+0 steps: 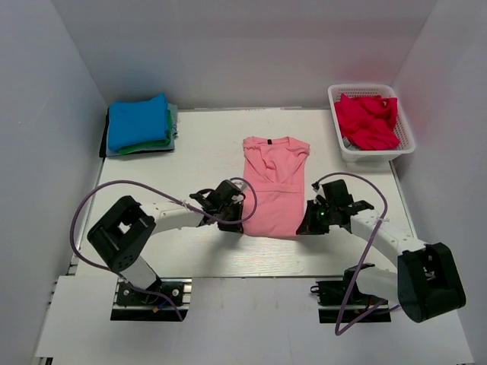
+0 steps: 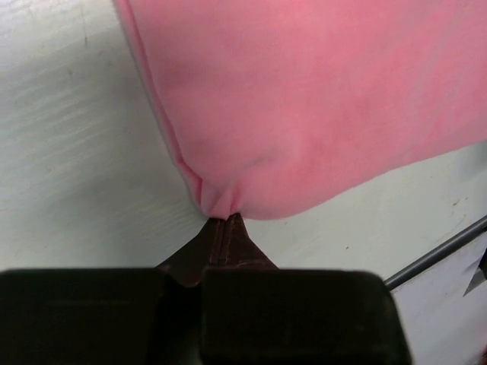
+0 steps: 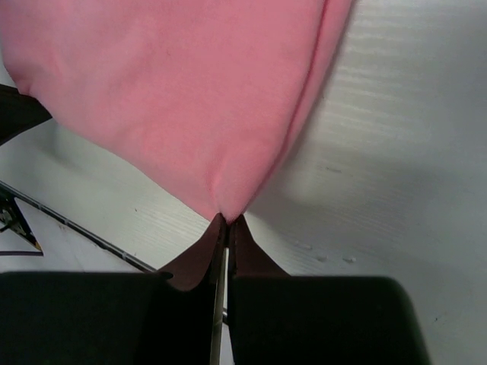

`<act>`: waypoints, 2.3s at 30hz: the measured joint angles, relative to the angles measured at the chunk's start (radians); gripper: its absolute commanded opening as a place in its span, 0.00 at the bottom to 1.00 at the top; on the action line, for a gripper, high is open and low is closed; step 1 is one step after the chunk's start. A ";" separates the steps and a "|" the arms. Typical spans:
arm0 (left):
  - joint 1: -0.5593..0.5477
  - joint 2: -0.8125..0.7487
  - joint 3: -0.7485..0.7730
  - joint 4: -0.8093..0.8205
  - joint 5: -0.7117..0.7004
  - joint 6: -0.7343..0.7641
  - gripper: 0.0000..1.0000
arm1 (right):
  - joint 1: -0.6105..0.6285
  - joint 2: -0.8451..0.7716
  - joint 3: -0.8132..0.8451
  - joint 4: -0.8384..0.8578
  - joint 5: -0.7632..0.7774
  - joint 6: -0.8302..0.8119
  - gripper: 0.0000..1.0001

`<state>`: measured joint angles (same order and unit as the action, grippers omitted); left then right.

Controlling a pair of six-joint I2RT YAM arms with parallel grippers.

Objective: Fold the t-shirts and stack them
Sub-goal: Grab one side of the 2/3 rectangular tshirt with both arms, then fold the long partially folded tshirt into a neat square

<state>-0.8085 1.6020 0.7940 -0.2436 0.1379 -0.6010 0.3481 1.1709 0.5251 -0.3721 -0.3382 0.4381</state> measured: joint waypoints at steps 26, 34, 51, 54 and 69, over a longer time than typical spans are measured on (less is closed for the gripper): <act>-0.030 -0.336 0.192 -0.290 -0.087 0.005 0.00 | 0.006 -0.296 0.149 0.023 0.142 0.077 0.00; -0.025 -0.204 0.396 -0.299 -0.368 -0.004 0.00 | 0.005 -0.124 0.299 0.129 0.269 0.083 0.00; 0.100 0.142 0.676 -0.370 -0.544 -0.009 0.00 | -0.021 0.290 0.592 0.195 0.307 0.049 0.00; 0.132 0.193 0.703 -0.364 -0.537 -0.009 0.00 | -0.029 0.365 0.642 0.198 0.289 0.044 0.00; 0.251 0.483 0.917 -0.315 -0.497 0.034 1.00 | -0.093 0.774 0.912 0.252 0.229 0.058 0.90</act>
<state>-0.5575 2.0853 1.7107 -0.5587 -0.3588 -0.5671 0.2546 1.9450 1.4372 -0.1204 -0.1093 0.4965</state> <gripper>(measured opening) 0.925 0.565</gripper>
